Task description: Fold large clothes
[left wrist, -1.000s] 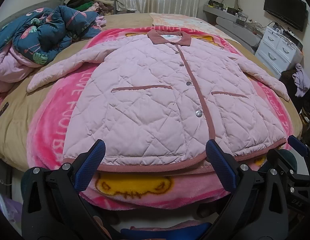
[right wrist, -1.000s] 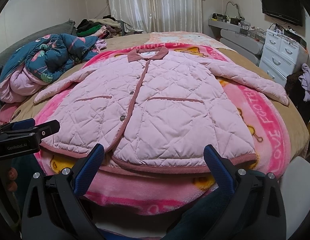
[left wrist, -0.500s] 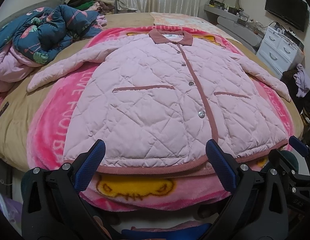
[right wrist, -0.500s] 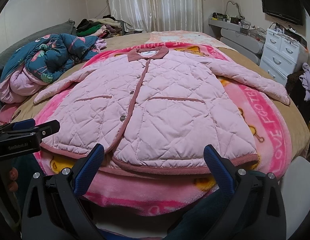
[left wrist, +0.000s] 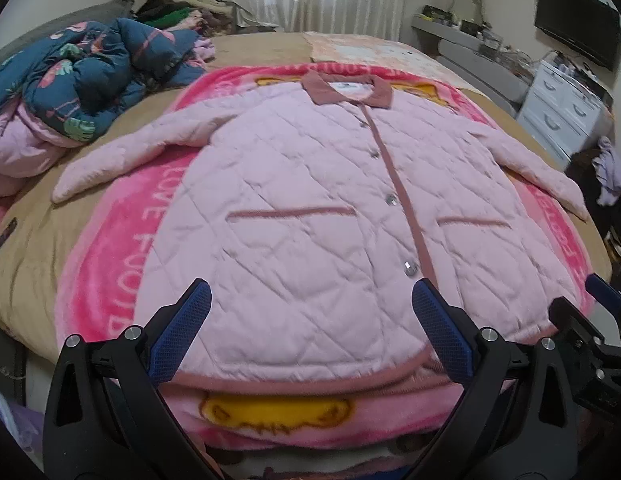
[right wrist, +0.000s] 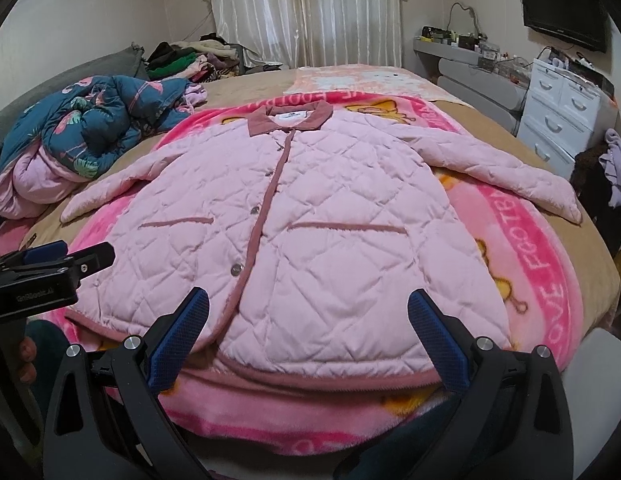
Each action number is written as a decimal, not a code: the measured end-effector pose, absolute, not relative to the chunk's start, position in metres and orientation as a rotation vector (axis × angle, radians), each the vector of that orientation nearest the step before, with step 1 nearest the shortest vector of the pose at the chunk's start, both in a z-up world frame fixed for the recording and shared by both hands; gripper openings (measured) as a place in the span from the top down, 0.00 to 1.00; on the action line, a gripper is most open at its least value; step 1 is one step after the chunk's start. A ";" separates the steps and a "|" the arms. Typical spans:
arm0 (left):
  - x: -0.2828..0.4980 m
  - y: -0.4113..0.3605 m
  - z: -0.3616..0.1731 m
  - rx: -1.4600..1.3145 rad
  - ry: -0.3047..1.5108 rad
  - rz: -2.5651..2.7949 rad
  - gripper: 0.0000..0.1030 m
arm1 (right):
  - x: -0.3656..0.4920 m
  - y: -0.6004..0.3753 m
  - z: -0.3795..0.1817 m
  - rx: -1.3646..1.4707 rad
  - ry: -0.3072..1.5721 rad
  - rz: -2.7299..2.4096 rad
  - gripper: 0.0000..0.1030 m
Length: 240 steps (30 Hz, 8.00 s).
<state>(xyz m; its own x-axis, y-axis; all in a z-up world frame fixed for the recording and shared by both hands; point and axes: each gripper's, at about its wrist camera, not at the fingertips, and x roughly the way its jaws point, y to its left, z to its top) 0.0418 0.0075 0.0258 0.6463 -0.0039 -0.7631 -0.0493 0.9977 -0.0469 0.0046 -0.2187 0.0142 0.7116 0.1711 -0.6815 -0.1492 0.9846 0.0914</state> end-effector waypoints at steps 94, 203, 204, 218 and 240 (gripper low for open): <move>0.347 -0.174 0.004 0.066 0.924 -0.045 0.09 | 0.295 -0.540 -0.049 0.681 0.751 -0.520 0.04; 0.348 0.051 -0.071 -0.679 1.156 -0.095 0.38 | 0.293 -0.194 -0.028 -0.062 0.804 0.380 0.26; 0.349 0.048 -0.069 -0.653 1.157 -0.086 0.46 | 0.293 -0.202 -0.026 -0.049 0.797 0.366 0.26; 0.368 0.046 0.083 -0.297 0.843 -0.141 0.94 | 0.295 -0.295 0.000 0.192 0.714 0.237 0.26; 0.381 0.073 -0.044 -0.046 0.982 0.088 0.89 | 0.378 -0.271 -0.031 0.085 0.833 0.136 0.25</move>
<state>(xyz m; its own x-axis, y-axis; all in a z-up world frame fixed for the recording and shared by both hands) 0.3807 0.0729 -0.0438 0.5520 0.0541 -0.8321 -0.0954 0.9954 0.0014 0.3780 -0.2715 -0.0311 0.6644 0.1534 -0.7315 -0.0865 0.9879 0.1285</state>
